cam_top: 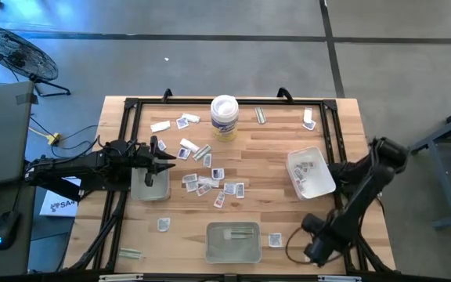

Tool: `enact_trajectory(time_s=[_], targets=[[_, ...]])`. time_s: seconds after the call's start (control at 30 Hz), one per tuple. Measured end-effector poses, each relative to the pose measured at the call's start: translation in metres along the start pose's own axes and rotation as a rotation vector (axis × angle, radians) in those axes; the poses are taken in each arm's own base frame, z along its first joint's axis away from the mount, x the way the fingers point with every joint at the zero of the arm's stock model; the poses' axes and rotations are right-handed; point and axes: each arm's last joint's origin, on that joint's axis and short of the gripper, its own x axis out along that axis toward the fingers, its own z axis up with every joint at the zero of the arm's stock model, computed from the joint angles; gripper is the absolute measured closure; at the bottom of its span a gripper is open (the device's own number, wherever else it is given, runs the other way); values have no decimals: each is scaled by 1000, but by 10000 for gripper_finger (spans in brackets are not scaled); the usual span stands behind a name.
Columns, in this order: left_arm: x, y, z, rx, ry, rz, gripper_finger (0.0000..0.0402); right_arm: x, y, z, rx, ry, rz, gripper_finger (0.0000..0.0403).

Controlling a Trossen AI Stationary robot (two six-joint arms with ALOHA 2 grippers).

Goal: Pick & Place First Aid Supplies
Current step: Put the orange ointment pack into the white bin

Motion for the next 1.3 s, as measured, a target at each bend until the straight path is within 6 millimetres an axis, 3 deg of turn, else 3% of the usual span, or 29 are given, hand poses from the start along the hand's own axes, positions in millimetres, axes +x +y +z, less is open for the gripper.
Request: enact_trajectory(time_s=[0.13,0.33,0.8,1.13,1.3], targets=[[0,0,0,0,0,0,282,16,12,-10,-73,22,31,300],[0,0,0,0,0,0,282,24,11,-20,-193,-47,4,273],[0,0,0,0,0,0,282,28,3,-33,-404,-148,-50,286],[0,0,0,0,0,0,282,59,-12,-25,-452,-57,-14,287],[0,0,0,0,0,0,282,63,-17,-22,-489,-59,-24,300]])
